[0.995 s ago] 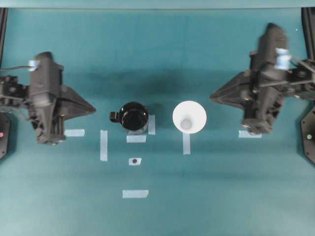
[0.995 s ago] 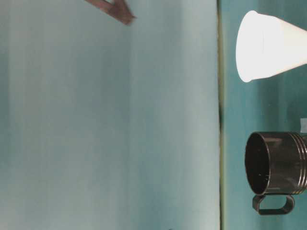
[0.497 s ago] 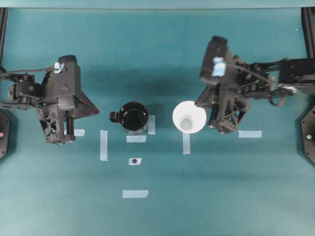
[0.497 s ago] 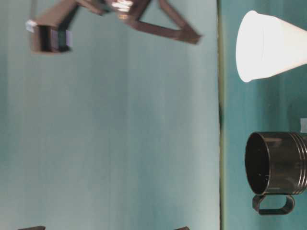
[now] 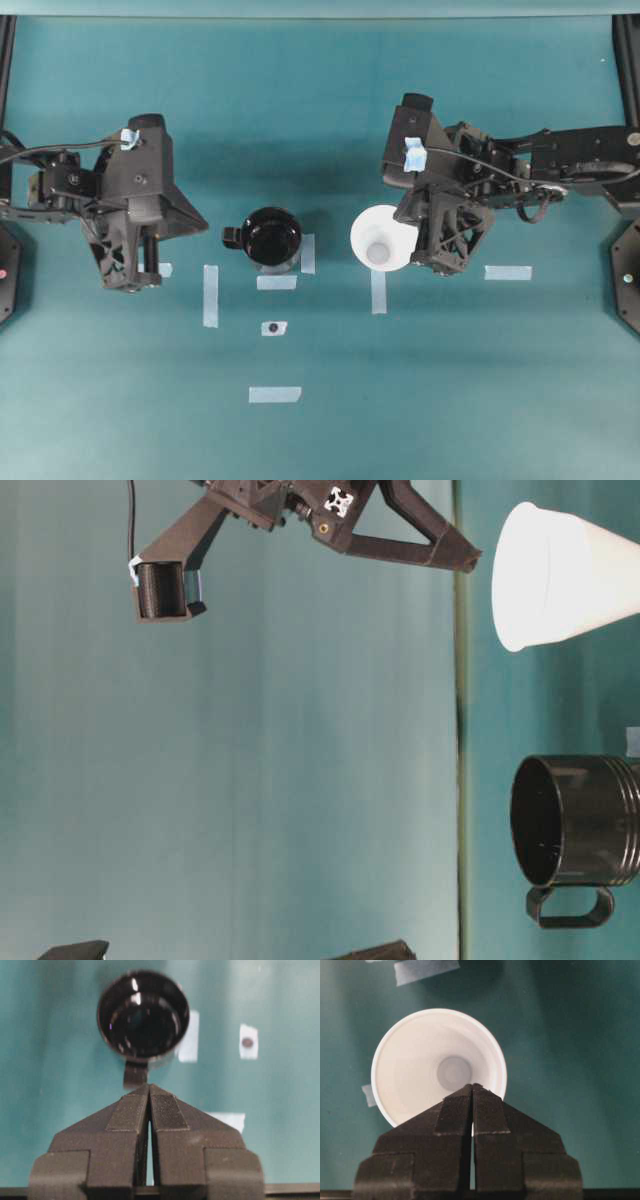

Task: Holding the cup holder with the left arm, the right arm places the cup into the cup holder.
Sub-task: 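Open both grippers and lower left onto holder rim, right onto cup rim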

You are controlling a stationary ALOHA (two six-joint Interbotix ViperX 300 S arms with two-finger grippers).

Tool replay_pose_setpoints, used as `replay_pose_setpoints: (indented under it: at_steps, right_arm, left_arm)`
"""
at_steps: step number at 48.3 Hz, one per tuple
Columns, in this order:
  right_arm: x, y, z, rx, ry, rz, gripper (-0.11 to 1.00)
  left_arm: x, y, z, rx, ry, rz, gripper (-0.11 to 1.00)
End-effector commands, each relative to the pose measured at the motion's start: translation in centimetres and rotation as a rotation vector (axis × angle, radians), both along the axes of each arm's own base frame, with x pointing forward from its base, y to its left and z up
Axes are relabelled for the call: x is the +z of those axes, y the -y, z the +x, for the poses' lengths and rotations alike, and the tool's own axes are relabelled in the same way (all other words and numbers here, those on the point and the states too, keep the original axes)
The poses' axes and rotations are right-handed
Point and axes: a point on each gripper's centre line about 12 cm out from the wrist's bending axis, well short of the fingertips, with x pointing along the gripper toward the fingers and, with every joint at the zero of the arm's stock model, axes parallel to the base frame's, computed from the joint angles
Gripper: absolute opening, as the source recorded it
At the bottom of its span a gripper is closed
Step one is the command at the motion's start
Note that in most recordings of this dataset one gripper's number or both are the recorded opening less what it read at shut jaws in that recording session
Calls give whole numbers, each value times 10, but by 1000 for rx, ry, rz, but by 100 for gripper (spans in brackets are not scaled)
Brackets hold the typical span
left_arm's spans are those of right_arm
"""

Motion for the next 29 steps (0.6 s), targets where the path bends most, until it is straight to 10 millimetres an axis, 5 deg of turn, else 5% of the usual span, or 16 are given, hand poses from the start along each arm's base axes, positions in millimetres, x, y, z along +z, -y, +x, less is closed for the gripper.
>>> replay_pose_setpoints:
  at_steps: [1, 8, 16, 23, 29]
  right_arm:
    - [16, 1, 6, -2, 47, -7, 4]
    - [19, 1, 6, -2, 32, -4, 13]
    - [21, 5, 5, -13, 0, -2, 50]
    - [18, 7, 4, -13, -23, -7, 89]
    - [16, 9, 4, -17, -25, -10, 99]
  left_arm:
    - [5, -2, 4, 4, 35, 3, 16]
    - [0, -2, 7, 2, 36, 6, 56]
    - [-12, -3, 13, 1, 13, 4, 96]
    - [-27, -3, 18, -1, -25, 1, 95]
    - [-38, -3, 22, -1, -51, -1, 96]
